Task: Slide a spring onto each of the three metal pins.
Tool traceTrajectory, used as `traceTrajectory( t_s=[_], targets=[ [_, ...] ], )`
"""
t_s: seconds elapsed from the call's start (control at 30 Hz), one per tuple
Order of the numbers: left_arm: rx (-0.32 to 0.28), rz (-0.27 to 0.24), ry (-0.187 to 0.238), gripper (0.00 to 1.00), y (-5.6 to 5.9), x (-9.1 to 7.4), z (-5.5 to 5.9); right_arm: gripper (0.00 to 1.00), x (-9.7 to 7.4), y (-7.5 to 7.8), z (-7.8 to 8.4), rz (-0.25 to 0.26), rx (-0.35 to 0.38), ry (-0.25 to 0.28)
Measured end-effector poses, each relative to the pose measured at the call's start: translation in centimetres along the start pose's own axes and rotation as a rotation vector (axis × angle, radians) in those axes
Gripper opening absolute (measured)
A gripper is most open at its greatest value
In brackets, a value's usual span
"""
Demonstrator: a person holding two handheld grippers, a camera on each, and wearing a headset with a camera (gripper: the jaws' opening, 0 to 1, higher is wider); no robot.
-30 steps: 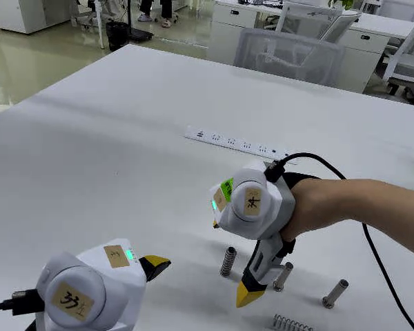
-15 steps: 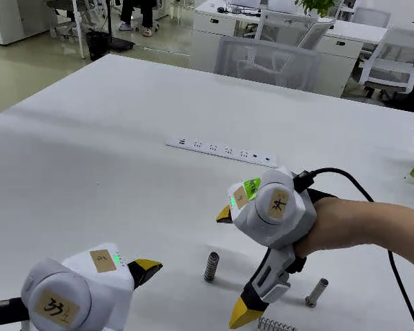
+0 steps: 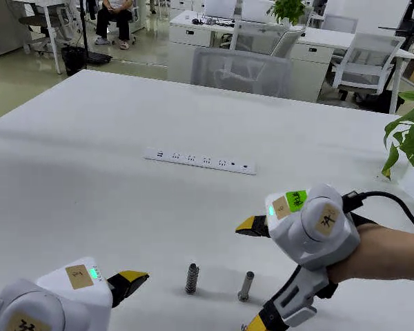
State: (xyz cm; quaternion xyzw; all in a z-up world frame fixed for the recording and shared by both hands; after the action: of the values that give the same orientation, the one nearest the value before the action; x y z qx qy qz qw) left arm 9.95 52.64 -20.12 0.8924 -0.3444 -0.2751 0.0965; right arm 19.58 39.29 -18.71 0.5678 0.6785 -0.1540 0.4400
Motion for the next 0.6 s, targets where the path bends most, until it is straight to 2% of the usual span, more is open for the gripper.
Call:
traceTrajectory(
  t_s=[0.2,0.6],
  targets=[
    [0.007,0.010,-0.009,1.00,0.3,0.2,0.2,0.98,-2.2,-1.6,1.9,0.068,0.101,0.026],
    [0.029,0.028,-0.032,1.00,0.3,0.9,-0.1,0.98,-5.3,-4.8,5.1,0.165,0.233,0.037]
  ],
)
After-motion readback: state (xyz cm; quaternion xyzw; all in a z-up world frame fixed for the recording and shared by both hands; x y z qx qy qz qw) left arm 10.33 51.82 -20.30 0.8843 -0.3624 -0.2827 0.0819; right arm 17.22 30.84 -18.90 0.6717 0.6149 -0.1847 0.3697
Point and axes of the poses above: the centre of the closed fingertips' face, and the gripper's own axes: x roughly forward along the fingers, y roughly to its right, z roughly out of its underside, the point moved 6 cm from there along -x, roughly backward along the fingers, and after that the axes turned 15 degrees about -x, right-handed, at the moved point
